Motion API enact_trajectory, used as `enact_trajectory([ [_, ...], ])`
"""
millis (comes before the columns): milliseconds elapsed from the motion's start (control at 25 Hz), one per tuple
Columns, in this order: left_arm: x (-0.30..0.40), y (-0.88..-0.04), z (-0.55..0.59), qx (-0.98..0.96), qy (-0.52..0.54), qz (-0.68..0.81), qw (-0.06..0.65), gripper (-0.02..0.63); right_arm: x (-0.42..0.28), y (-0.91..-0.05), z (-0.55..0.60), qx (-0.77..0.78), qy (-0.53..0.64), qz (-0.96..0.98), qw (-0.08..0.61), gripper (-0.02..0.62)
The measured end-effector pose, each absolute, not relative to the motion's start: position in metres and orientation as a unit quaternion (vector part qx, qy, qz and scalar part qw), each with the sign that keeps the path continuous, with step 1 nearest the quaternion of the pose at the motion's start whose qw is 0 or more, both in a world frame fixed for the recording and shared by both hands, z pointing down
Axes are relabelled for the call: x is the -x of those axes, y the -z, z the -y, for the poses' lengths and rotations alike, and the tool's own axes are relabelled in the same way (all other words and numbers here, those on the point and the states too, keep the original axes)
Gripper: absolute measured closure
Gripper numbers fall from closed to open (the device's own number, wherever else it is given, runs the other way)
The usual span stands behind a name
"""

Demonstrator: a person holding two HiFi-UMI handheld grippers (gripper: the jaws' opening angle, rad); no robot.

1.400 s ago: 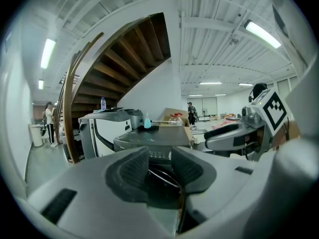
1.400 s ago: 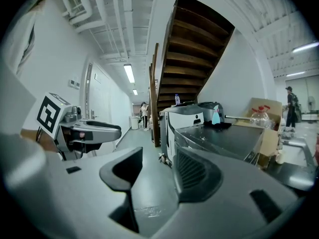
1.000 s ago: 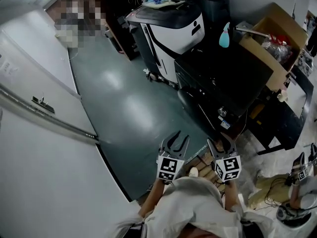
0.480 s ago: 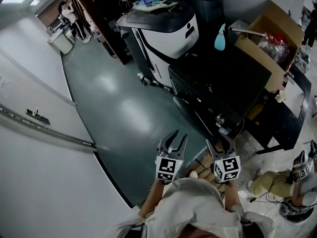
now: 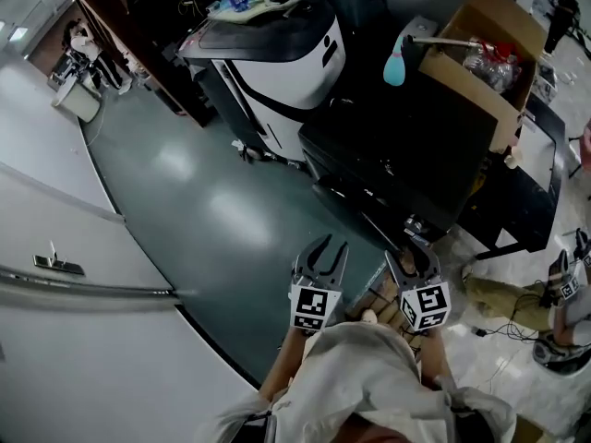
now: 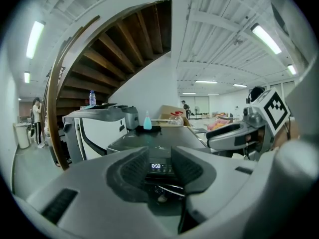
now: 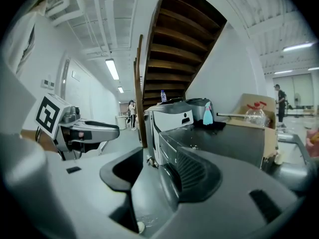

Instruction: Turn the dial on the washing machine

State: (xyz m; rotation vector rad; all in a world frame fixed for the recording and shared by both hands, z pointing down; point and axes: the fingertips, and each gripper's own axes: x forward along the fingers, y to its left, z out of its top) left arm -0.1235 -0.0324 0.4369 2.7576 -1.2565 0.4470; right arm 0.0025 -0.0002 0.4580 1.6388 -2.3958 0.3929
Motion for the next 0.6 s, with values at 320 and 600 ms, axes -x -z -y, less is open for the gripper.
enact_trajectory([
  [320, 0.141, -0.420, 0.086, -0.928, -0.153, 0.339, 0.031, 0.466, 0.021, -0.437, 0.037, -0.611, -0.145, 0.770, 0.110, 0.390],
  [600, 0.158, -0.403, 0.120, -0.948, -0.144, 0.282, 0.037, 0.466, 0.049, -0.419, 0.058, -0.650, -0.157, 0.735, 0.118, 0.390],
])
